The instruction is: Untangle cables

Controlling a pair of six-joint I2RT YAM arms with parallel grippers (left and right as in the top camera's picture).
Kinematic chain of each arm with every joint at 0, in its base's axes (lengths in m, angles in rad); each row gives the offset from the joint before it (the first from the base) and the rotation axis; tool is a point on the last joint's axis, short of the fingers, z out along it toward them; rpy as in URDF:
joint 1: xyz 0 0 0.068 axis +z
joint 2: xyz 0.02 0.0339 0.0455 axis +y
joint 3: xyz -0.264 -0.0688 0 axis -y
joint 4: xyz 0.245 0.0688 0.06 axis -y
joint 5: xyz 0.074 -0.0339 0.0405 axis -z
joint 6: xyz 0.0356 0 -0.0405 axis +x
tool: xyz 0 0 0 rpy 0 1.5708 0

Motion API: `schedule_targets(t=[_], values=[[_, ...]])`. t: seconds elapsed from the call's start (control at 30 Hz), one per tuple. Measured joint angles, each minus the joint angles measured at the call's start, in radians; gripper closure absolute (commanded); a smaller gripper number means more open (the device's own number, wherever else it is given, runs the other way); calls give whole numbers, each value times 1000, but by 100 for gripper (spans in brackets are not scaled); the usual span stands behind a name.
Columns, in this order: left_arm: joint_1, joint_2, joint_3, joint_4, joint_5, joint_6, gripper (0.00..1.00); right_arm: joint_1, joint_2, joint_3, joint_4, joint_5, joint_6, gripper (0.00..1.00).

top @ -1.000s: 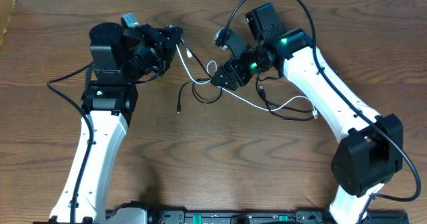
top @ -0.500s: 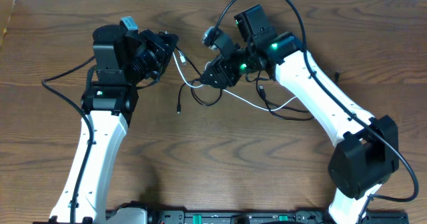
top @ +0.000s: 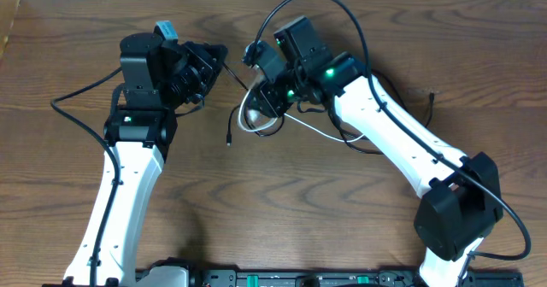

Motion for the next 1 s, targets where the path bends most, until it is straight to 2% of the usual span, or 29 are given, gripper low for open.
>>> schedule_targets(t=[0.17, 0.27, 0.33, 0.4, 0.43, 0.57, 0.63, 0.8, 0.93, 1.0], values=[[0, 0, 0, -30, 0, 14, 84, -3, 0, -1, 141, 111, 100, 78], [0, 0, 0, -32, 0, 23, 83, -3, 5, -1, 156, 137, 128, 88], [0, 0, 0, -33, 0, 29, 69, -3, 17, -1, 125, 145, 141, 94], [0, 0, 0, -36, 0, 50, 60, -3, 32, -1, 64, 153, 150, 94], [0, 0, 0, -41, 0, 55, 55, -3, 41, -2, 29, 160, 154, 91], [0, 0, 0, -56, -2, 100, 41, -3, 65, -2, -51, 190, 154, 71], [0, 0, 0, -73, -3, 146, 35, -6, 65, -3, -76, 198, 145, 69], [0, 5, 0, -152, -10, 245, 31, -13, 66, -3, -101, 204, 145, 61], [0, 45, 0, -205, -35, 285, 29, -11, 77, -3, -76, 200, 183, 45], [0, 72, 0, -209, -44, 292, 29, -6, 92, -3, -51, 191, 202, 41]])
